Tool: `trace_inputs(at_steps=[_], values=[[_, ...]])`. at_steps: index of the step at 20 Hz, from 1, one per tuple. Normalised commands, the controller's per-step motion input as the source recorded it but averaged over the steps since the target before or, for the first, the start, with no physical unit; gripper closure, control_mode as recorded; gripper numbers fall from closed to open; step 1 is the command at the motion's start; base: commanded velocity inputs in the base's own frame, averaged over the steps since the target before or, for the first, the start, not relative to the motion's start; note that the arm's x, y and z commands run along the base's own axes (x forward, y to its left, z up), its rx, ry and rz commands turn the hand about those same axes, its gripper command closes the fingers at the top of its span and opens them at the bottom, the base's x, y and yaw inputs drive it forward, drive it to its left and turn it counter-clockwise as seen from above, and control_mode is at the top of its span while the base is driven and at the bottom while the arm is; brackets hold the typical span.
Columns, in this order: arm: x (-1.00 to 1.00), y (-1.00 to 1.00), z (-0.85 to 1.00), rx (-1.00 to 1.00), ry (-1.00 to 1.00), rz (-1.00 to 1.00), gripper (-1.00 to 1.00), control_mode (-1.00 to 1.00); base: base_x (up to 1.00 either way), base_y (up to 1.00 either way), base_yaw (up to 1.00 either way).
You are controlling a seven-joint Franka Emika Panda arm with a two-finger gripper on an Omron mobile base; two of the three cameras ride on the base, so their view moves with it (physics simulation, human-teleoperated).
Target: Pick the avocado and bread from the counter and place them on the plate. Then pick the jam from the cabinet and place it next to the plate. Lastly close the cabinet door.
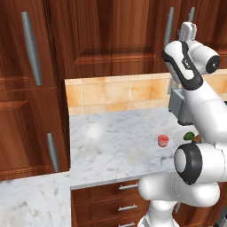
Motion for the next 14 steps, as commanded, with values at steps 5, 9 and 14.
trace_inputs(at_steps=[5,9,14], values=[[0.59,0.02,-0.02,0.00,0.11,-0.04,-1.00,-1.00,0.00,0.00,0.00],[0.60,-0.03,-0.06,0.00,0.20,-0.03,-1.00,-1.00,0.00,0.00,0.00],[0.52,-0.01,-0.14,0.00,0.13,-0.04,-1.00,-1.00,0.00,0.00,0.00]])
